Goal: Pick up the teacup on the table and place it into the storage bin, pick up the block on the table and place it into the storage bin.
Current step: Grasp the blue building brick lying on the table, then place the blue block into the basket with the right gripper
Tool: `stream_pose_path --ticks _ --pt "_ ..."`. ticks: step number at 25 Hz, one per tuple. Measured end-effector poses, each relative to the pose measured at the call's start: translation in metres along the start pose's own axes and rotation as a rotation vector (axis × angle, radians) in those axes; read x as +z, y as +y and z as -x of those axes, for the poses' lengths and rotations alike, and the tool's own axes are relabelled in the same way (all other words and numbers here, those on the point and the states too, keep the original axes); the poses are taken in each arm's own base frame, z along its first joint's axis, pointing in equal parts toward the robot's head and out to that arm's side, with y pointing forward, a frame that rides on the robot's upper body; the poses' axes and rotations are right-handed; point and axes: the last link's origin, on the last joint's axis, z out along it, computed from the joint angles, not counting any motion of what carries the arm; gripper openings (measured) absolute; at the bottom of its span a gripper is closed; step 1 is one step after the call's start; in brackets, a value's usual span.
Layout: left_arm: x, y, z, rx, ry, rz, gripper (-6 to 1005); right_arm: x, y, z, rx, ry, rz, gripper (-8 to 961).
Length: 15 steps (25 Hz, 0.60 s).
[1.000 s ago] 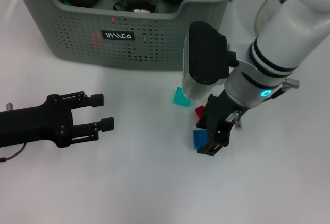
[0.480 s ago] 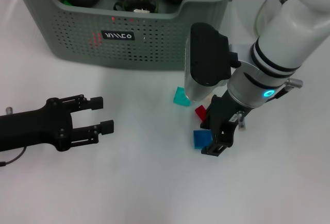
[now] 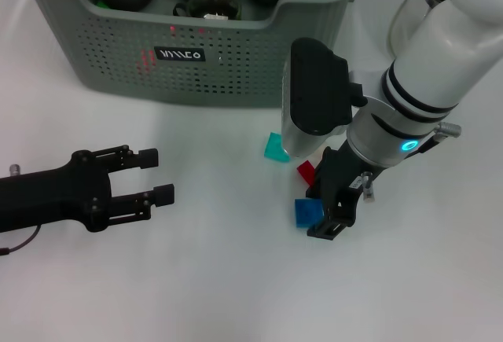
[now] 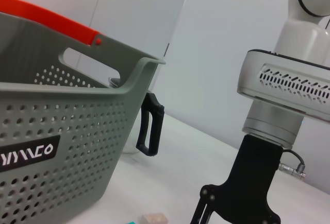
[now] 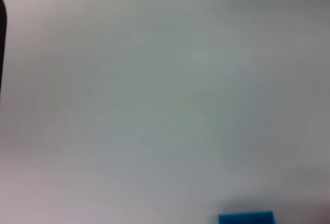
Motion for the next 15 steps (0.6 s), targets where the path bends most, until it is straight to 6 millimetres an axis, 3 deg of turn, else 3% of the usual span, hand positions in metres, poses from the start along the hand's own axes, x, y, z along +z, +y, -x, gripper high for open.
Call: stream_pose_path --ticks 9,15 --pt "-0.001 -0.0003 -0.0004 0.001 -0.001 -0.001 724 -0.0019 -0.002 0.0011 0.015 -0.019 -0.005 579" --pt "-0.0012 -0.0011 -0.0014 0.005 -0.002 -0.001 724 -0.0031 -0.003 0.0014 0.03 -0.027 -0.007 413"
